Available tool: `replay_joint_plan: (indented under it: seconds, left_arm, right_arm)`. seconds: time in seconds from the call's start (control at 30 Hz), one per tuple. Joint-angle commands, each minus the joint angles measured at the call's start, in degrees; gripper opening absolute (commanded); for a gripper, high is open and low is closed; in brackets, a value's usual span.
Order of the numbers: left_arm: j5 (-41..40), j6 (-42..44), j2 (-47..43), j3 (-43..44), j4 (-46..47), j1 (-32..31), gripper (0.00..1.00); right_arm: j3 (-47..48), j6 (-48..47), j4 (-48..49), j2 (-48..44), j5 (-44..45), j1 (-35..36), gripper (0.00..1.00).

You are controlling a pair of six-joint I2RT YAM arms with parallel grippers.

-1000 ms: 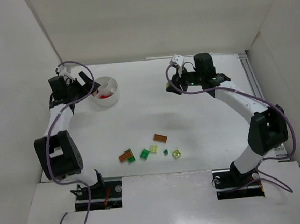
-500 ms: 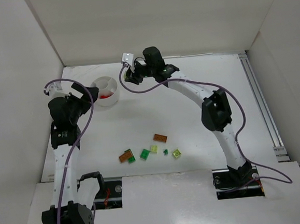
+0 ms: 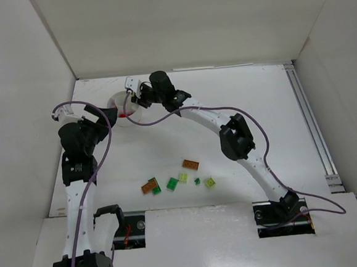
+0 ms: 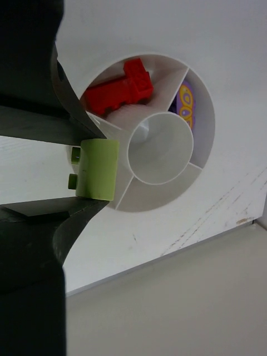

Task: Sort the legos into containers by color

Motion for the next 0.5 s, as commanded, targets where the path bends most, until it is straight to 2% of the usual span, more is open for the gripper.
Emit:
replay_joint_plan:
  seconds: [0.0,0.47]
  left_arm:
    - [2.1,-0.2,1.3,-0.8,3.8,-0.2,1.0]
    - [4.7,1.1,3.3,-1.8,7.6,-0.2,1.0]
  right_arm:
    - [3.6,-0.3,6.1,1.0,2.4,-0.5,0.34]
    - [6.0,1.5,11.2,6.1,-0.4,0.0,0.36]
